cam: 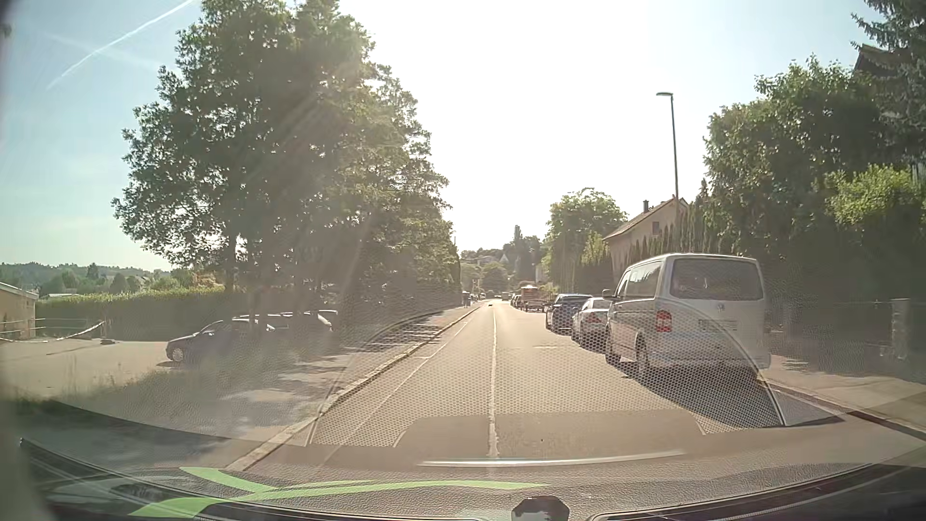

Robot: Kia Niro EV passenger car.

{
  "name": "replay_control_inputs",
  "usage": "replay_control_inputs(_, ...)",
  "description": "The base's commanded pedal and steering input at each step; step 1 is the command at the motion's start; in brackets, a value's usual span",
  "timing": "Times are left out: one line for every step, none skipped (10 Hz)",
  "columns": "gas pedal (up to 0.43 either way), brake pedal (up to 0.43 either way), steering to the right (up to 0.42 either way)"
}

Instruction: Follow the waypoints while adhering to traffic rules and regulations

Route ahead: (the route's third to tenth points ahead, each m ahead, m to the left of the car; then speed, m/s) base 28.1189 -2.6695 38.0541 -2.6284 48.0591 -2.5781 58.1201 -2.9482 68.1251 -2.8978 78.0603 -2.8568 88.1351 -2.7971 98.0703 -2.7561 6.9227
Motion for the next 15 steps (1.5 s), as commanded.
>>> replay_control_inputs(0.0,0.0,0.003)
replay_control_inputs(0.0,0.0,0.002)
replay_control_inputs(0.0,0.0,0.001)
replay_control_inputs(0.0,0.0,0.0)
replay_control_inputs(0.0,0.0,0.0)
replay_control_inputs(0.0,0.0,0.0)
replay_control_inputs(0.0,0.0,-0.002)
replay_control_inputs(0.008,0.0,-0.002)
replay_control_inputs(0.02,0.0,-0.002)
replay_control_inputs(0.02,0.0,-0.002)
replay_control_inputs(0.02,0.0,-0.002)
replay_control_inputs(0.02,0.0,-0.002)
replay_control_inputs(0.02,0.0,-0.002)
replay_control_inputs(0.02,0.0,-0.002)
replay_control_inputs(0.02,0.0,-0.002)
